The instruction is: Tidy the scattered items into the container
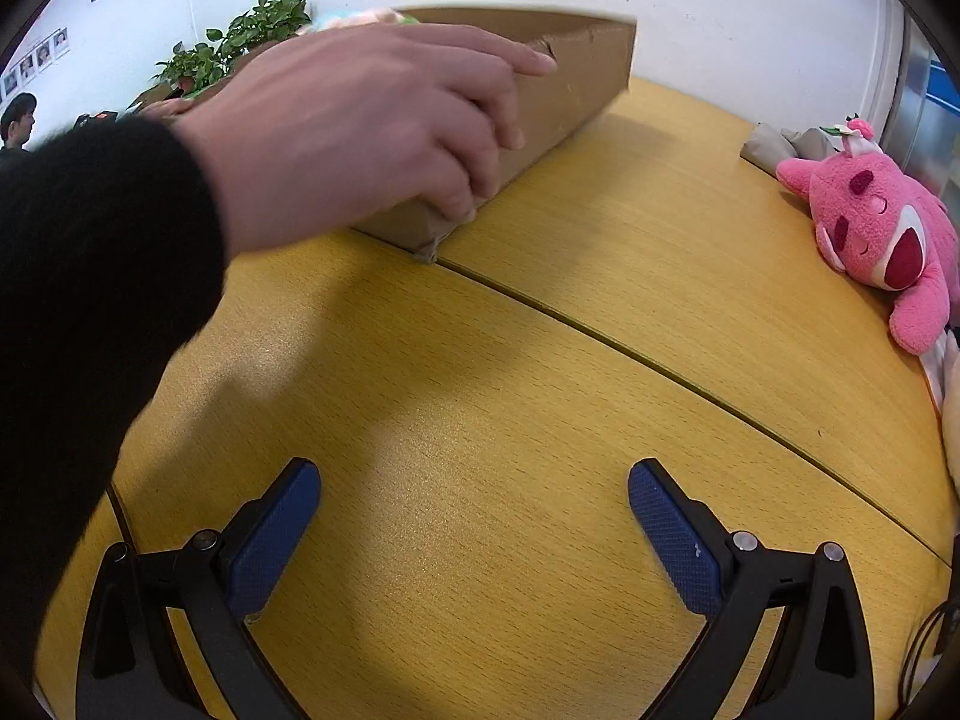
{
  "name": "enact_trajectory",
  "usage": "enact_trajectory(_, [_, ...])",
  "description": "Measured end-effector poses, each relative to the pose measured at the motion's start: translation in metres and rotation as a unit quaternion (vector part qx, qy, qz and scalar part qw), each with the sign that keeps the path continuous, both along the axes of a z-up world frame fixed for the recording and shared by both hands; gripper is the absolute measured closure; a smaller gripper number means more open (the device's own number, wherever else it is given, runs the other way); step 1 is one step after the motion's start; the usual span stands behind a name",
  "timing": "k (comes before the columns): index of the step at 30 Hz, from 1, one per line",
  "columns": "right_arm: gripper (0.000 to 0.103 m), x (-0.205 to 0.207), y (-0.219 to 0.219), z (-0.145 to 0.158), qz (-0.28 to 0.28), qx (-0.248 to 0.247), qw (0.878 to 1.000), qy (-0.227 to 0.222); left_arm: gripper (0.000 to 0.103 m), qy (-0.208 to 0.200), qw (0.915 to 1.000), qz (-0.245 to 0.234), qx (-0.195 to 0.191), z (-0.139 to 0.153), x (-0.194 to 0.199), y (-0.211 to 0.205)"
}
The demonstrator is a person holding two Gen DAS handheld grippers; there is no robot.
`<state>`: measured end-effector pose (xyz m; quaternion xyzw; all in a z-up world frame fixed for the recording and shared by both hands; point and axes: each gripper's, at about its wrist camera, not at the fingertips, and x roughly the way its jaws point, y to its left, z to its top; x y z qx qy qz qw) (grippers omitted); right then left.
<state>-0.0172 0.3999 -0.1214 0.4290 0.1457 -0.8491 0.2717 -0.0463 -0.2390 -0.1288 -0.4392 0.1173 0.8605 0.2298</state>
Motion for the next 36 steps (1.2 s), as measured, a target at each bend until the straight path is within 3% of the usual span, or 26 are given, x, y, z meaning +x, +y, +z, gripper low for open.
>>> enact_trajectory(36, [0.000, -0.0012, 0.0017, -0.0005, 0.000, 0.000, 1.000, 0.000, 0.000, -0.001, 1.0000, -0.001, 0.000, -0.0025, -0.0049, 0.0014])
